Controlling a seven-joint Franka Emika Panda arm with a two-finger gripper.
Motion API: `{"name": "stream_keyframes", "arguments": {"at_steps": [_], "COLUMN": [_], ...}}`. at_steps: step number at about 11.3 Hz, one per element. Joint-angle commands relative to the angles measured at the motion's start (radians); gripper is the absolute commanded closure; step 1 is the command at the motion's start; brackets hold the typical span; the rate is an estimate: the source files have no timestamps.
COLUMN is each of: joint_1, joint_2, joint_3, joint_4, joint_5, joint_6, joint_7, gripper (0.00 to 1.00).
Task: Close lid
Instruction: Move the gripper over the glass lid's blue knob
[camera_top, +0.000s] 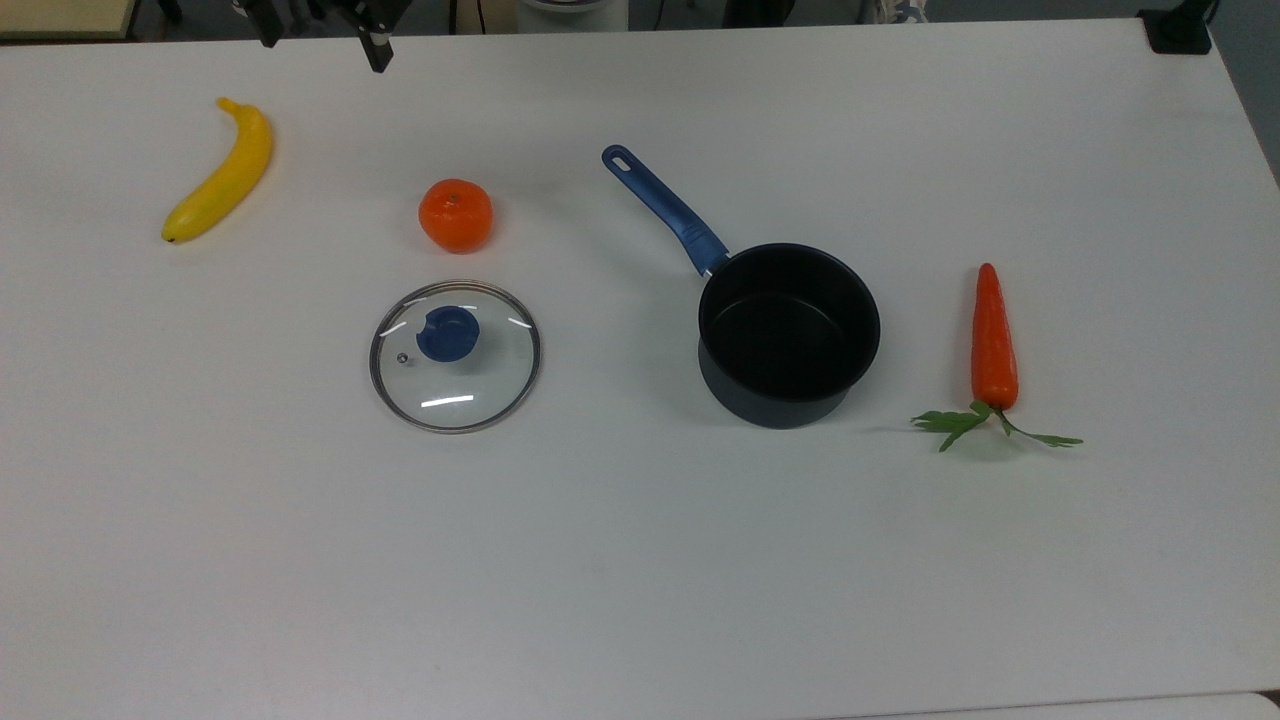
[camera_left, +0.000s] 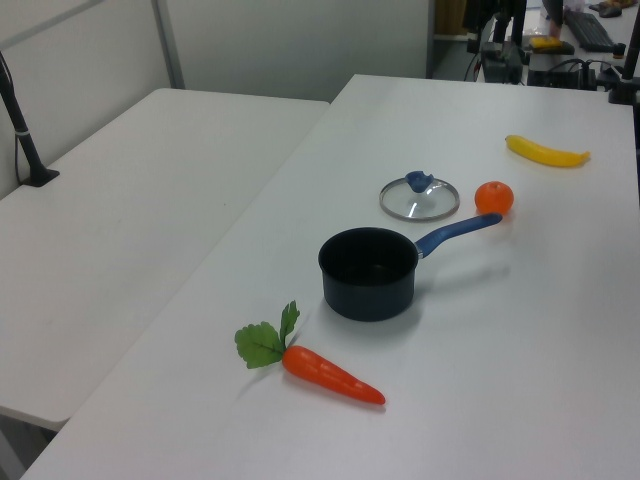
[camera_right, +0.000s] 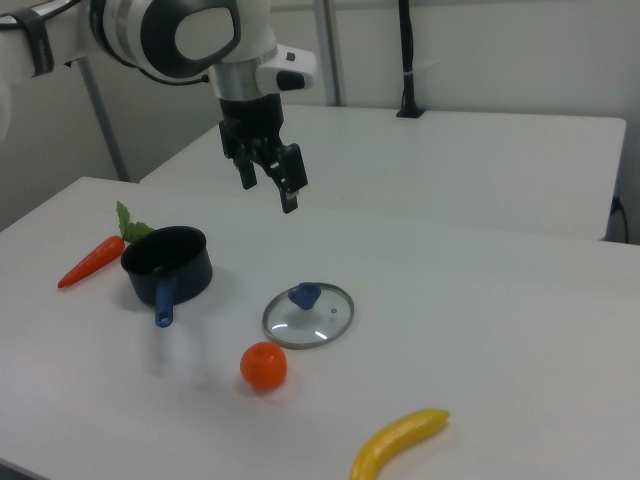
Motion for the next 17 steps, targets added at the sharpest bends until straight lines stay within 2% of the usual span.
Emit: {"name": "stream_keyframes", "arguments": {"at_steps": [1, 4, 8, 10, 12, 14, 17], "joint_1": [0.007, 0.001, 0.016, 0.006, 0.018, 0.018, 0.055], "joint_2": [-0.007, -0.006, 0.085, 0.099, 0.16, 0.239, 0.298], "joint_3": [0.0, 0.0, 0.006, 0.005, 0.006, 0.008, 0.008], "joint_4": [-0.013, -0.008, -0.01, -0.026, -0.028, -0.028, -0.03], "joint_5": [0.008, 0.022, 0.037, 0.086, 0.071, 0.069, 0.083], "joint_6": [-0.014, 0.003, 0.02, 0.102, 0.171, 0.337, 0.395], "joint_7": [0.005, -0.012, 0.004, -0.009, -0.009, 0.001, 0.007], "gripper": [0.0, 0.0, 0.0, 0.0, 0.0, 0.0, 0.0]}}
